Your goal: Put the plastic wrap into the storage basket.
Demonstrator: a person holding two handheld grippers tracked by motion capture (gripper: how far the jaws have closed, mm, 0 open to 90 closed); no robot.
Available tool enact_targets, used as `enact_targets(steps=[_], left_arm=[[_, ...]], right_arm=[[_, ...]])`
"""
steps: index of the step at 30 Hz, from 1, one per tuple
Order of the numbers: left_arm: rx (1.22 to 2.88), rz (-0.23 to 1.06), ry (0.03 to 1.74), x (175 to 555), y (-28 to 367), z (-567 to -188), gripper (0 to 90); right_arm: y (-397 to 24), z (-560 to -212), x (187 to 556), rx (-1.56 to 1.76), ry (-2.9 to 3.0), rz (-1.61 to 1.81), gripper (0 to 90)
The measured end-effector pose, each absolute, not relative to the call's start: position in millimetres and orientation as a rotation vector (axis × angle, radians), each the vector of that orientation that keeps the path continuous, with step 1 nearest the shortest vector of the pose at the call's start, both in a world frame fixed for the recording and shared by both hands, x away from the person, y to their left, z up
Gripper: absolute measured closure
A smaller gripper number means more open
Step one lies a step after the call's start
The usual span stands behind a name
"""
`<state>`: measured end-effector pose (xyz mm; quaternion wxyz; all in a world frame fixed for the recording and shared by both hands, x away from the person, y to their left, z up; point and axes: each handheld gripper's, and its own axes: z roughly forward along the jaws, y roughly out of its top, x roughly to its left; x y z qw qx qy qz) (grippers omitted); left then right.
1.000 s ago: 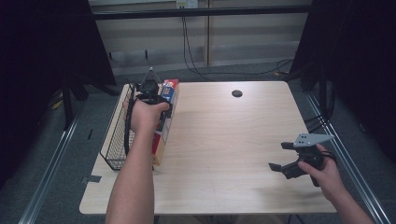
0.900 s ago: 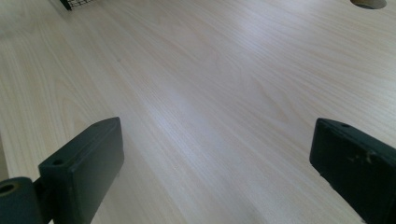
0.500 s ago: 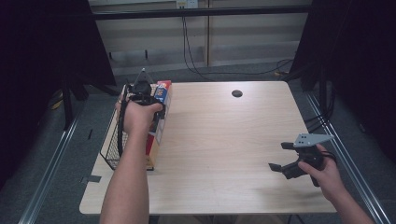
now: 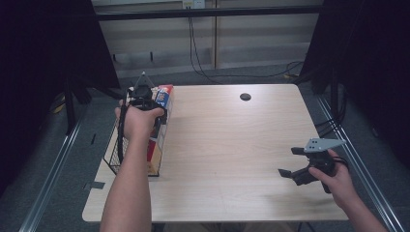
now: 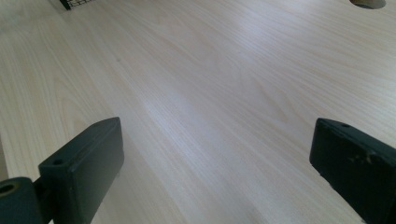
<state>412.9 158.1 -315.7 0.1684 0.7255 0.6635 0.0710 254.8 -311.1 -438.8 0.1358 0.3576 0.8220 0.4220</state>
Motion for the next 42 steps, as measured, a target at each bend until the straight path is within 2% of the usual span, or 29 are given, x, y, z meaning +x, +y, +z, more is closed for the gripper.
enact_targets(steps=[42], left_arm=[[2.033, 0.211, 1.951, 420.7, 188.9, -343.1, 43.6]], right_arm=[[-309.2, -442.4, 256.2, 1.038, 2.394, 1.208, 2.7]])
